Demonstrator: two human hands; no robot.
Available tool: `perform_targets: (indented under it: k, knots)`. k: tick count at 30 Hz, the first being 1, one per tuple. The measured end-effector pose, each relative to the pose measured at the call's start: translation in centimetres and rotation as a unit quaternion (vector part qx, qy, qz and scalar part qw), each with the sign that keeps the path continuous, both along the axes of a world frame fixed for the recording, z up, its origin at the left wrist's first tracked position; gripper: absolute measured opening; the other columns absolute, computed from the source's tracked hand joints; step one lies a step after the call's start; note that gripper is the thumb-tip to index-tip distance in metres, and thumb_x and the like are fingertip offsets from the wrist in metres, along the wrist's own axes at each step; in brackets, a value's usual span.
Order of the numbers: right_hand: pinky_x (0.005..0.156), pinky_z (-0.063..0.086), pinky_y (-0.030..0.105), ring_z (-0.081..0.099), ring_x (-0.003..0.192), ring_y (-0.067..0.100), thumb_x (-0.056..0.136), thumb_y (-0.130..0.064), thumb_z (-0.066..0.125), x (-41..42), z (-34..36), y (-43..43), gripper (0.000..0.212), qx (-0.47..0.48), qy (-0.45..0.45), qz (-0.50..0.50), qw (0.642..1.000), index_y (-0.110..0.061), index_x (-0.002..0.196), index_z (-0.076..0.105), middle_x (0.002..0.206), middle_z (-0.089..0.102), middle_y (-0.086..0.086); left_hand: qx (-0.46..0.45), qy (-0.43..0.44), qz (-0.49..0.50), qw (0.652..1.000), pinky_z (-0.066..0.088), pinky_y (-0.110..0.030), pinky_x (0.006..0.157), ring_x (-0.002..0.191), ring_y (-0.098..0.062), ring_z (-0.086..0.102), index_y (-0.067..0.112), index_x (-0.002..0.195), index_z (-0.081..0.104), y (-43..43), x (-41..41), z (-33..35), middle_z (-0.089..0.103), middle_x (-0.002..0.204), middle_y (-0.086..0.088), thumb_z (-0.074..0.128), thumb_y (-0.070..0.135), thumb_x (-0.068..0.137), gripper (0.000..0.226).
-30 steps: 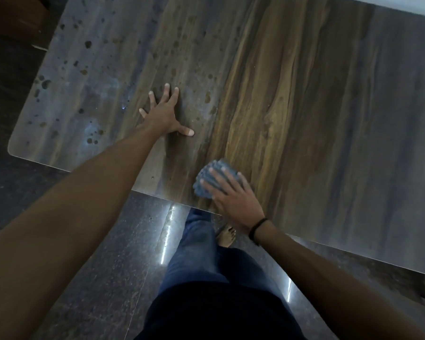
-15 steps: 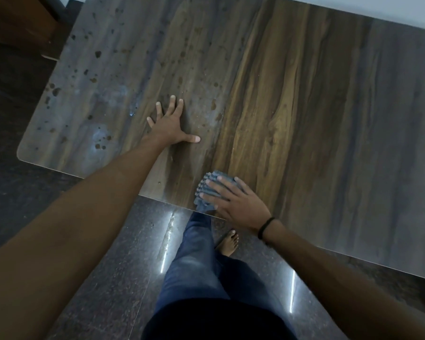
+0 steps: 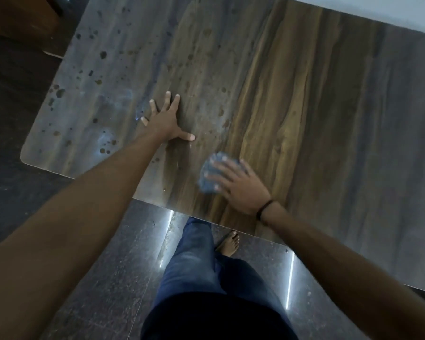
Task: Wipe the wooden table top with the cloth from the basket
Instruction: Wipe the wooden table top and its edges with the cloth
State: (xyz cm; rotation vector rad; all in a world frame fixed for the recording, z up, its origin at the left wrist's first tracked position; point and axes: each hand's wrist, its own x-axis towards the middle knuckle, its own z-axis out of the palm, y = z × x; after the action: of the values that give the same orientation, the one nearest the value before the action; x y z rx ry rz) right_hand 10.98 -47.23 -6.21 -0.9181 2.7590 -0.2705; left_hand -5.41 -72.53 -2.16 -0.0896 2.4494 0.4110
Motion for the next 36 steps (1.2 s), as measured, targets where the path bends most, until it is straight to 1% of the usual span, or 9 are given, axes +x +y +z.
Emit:
perform_targets:
  k: [4, 9, 11, 15, 18, 24, 26, 30, 36]
  knots:
    - [0.12, 0.018, 0.059, 0.009, 0.155, 0.023, 0.107, -0.044, 0.024, -5.8, 0.8, -1.6, 0.051, -0.004, -0.002, -0.223, 0.975, -0.04, 0.158, 0.02, 0.168, 0.016, -0.007, -0.001, -0.002, 0.001, 1.0, 0.008, -0.08, 0.108, 0.15, -0.039, -0.019, 0.036, 0.158, -0.011, -0.4, 0.1, -0.2, -0.024, 0.164, 0.013, 0.086, 0.062, 0.06, 0.14]
    - [0.122, 0.015, 0.055, 0.006, 0.156, 0.023, 0.108, -0.042, 0.029, 5.7, 0.0, -3.3, 0.052, -0.004, 0.009, 0.012, 1.0, -0.041, 0.159, 0.017, 0.169, 0.012, -0.004, 0.001, -0.008, -0.002, 1.0, 0.008, -0.08, 0.108, 0.15, -0.038, -0.02, 0.036, 0.158, -0.012, -0.3, 0.0, -0.1, -0.025, 0.163, 0.013, 0.085, 0.063, 0.061, 0.14]
    - [0.123, 0.014, 0.055, 0.007, 0.156, 0.021, 0.109, -0.042, 0.029, 5.0, 0.0, -1.8, 0.051, -0.003, 0.006, 0.068, 0.998, -0.044, 0.158, 0.017, 0.169, 0.013, -0.006, 0.003, -0.006, -0.002, 1.0, 0.007, -0.079, 0.108, 0.15, -0.039, -0.021, 0.036, 0.158, -0.012, -0.3, -0.1, 0.0, -0.025, 0.163, 0.012, 0.085, 0.062, 0.061, 0.14]
    - [0.121, 0.017, 0.061, 0.009, 0.155, 0.022, 0.107, -0.04, 0.028, -5.2, 0.7, -1.1, 0.052, 0.009, 0.0, -0.072, 0.997, -0.044, 0.158, 0.018, 0.168, 0.015, -0.007, 0.006, -0.008, 0.006, 1.0, 0.005, -0.079, 0.108, 0.149, -0.037, -0.023, 0.037, 0.158, -0.012, -0.3, -0.1, -0.2, -0.026, 0.163, 0.013, 0.086, 0.061, 0.061, 0.14]
    - [0.12, 0.017, 0.06, 0.007, 0.156, 0.024, 0.107, -0.039, 0.028, -5.8, 1.2, -2.6, 0.053, 0.001, -0.006, -0.175, 0.985, -0.042, 0.158, 0.016, 0.168, 0.013, -0.005, 0.006, -0.009, 0.006, 1.0, 0.004, -0.079, 0.109, 0.149, -0.037, -0.023, 0.037, 0.158, -0.012, -0.4, 0.0, -0.3, -0.025, 0.163, 0.013, 0.086, 0.06, 0.061, 0.14]
    - [0.122, 0.015, 0.056, 0.008, 0.156, 0.022, 0.107, -0.041, 0.025, 4.8, 0.1, -2.3, 0.053, 0.014, 0.001, 0.097, 0.995, -0.045, 0.158, 0.014, 0.169, 0.012, -0.005, 0.016, -0.007, 0.004, 1.0, 0.004, -0.079, 0.108, 0.149, -0.038, -0.023, 0.036, 0.158, -0.012, -0.4, -0.1, -0.2, -0.026, 0.163, 0.013, 0.086, 0.06, 0.062, 0.139]
    - [0.122, 0.014, 0.058, 0.005, 0.156, 0.022, 0.106, -0.041, 0.024, 0.9, -0.1, -1.3, 0.054, 0.034, 0.007, 0.079, 0.996, -0.045, 0.158, 0.012, 0.169, 0.01, -0.006, 0.011, -0.001, 0.003, 1.0, 0.004, -0.079, 0.108, 0.149, -0.038, -0.023, 0.036, 0.158, -0.012, -0.4, -0.1, -0.2, -0.026, 0.163, 0.013, 0.086, 0.061, 0.061, 0.139]
    - [0.119, 0.019, 0.063, 0.006, 0.156, 0.027, 0.105, -0.038, 0.032, -2.6, 0.9, -2.9, 0.055, 0.022, 0.0, -0.124, 0.992, -0.042, 0.158, 0.017, 0.169, 0.012, -0.002, 0.01, 0.0, 0.003, 1.0, 0.004, -0.079, 0.109, 0.149, -0.038, -0.023, 0.036, 0.158, -0.011, -0.5, 0.1, -0.4, -0.025, 0.163, 0.013, 0.086, 0.06, 0.061, 0.139]
    - [0.122, 0.017, 0.057, 0.011, 0.155, 0.022, 0.106, -0.04, 0.034, 5.7, 0.2, -4.1, 0.054, 0.002, -0.005, 0.086, 0.996, -0.044, 0.157, 0.018, 0.168, 0.016, -0.005, 0.012, -0.007, 0.0, 1.0, 0.003, -0.079, 0.109, 0.149, -0.038, -0.024, 0.035, 0.158, -0.012, -0.5, 0.0, -0.3, -0.027, 0.163, 0.012, 0.085, 0.06, 0.063, 0.138]
